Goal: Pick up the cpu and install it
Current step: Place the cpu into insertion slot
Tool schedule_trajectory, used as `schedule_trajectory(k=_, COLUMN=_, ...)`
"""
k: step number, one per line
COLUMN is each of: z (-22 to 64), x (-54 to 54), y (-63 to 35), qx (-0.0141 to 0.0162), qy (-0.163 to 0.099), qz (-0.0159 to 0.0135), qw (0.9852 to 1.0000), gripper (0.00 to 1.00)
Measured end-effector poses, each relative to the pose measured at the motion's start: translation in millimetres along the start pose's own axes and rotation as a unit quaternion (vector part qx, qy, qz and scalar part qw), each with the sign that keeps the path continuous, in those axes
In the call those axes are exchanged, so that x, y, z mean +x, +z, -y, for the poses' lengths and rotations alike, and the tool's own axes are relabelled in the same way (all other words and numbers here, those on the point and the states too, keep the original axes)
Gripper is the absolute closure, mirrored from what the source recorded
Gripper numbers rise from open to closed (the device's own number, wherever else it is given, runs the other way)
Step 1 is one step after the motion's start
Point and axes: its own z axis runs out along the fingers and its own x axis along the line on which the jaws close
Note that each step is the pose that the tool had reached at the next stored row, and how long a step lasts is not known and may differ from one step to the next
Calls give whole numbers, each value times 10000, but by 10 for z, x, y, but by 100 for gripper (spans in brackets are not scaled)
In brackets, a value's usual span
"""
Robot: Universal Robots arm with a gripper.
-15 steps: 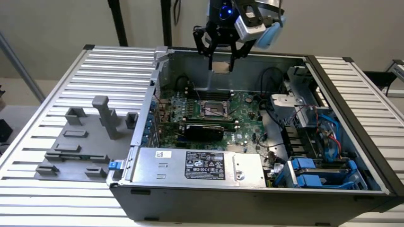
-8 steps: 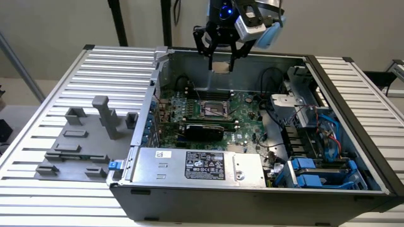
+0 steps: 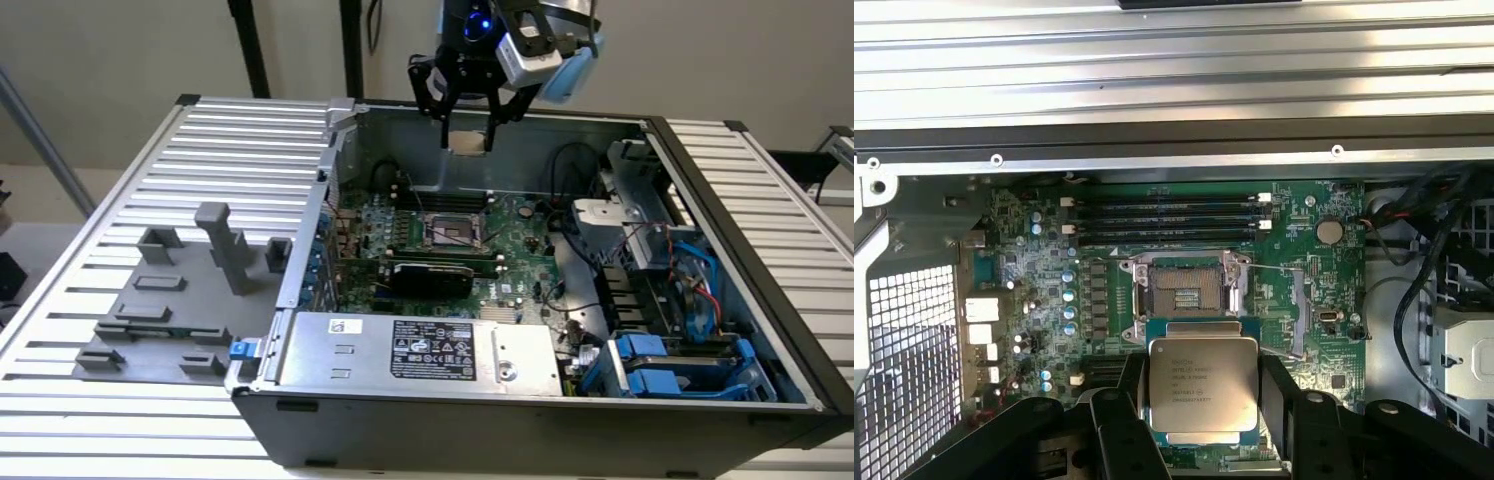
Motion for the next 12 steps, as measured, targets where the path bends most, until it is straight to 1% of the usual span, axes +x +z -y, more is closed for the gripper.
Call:
schedule_trajectory(k=1, z=0, x=4, y=1, qx=-1, qy=10, qz=1, qw=10000, gripper=45)
schedule_trajectory(k=2, z=0, x=4, y=1, qx=0, qy=73, qz=1, qw=10000, gripper=45)
schedule_trajectory(k=4, z=0, x=4, y=4, qx=4, qy=253, qz=6, qw=9997, gripper=45)
schedule_trajectory(k=6, z=0, x=5, y=7, qx=6, qy=433, qz=10, qw=9991, gripper=45)
schedule_trajectory(k=9, z=0, x=5, y=12, qx=12, qy=710, qz=16, qw=9975, gripper=45)
schedule_trajectory(k=12, z=1, x=5, y=17, qx=17, qy=979, qz=22, qw=9952, gripper=45)
